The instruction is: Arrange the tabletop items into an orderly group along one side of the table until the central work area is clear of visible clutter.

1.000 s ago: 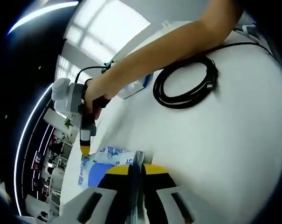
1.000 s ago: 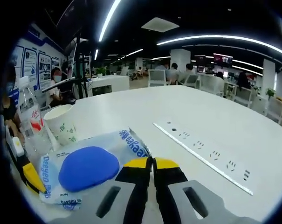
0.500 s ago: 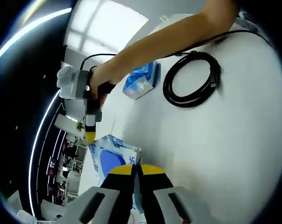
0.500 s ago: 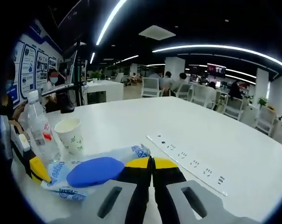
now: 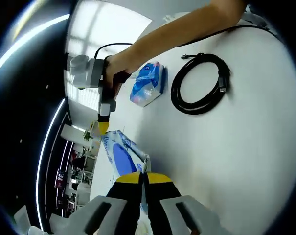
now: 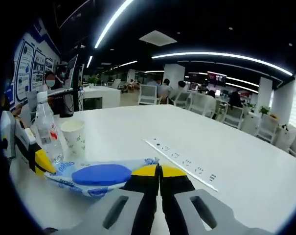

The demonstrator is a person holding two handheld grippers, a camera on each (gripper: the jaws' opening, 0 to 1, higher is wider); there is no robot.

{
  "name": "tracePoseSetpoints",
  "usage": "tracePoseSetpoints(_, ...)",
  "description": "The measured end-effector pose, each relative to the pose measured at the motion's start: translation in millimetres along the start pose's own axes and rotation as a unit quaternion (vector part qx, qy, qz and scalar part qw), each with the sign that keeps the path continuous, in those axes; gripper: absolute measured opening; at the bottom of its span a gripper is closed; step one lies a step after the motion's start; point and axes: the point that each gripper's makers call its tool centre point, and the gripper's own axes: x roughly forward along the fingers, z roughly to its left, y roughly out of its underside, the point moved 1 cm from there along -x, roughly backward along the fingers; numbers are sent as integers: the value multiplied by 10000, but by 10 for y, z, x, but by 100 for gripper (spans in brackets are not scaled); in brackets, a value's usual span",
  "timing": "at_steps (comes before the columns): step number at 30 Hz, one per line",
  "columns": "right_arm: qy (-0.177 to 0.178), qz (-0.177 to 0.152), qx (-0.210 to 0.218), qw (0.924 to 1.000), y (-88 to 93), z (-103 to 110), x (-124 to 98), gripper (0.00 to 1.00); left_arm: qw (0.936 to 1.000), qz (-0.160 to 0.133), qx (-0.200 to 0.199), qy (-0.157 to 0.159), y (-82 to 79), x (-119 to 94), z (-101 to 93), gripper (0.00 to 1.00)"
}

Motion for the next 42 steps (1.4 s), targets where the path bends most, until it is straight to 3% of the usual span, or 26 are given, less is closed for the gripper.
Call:
tracePoseSetpoints(10, 290, -209, -235, 9991, -259, -70, -352, 0, 9994, 162, 78, -310, 59, -2, 115, 0)
tracePoseSetpoints(14, 354, -213, -276, 9988, -284, -77, -468, 0, 9990, 158, -17, -408, 63, -12, 155, 0)
tracePoseSetpoints(26, 453, -162, -295, 9984, -155, -30, -738, 0, 9984, 229, -212, -475, 95, -15, 198, 0)
tracePoseSetpoints(42, 297, -60, -183, 9994, 34, 69, -946, 0, 9958, 329, -677, -517, 175, 14, 231, 0)
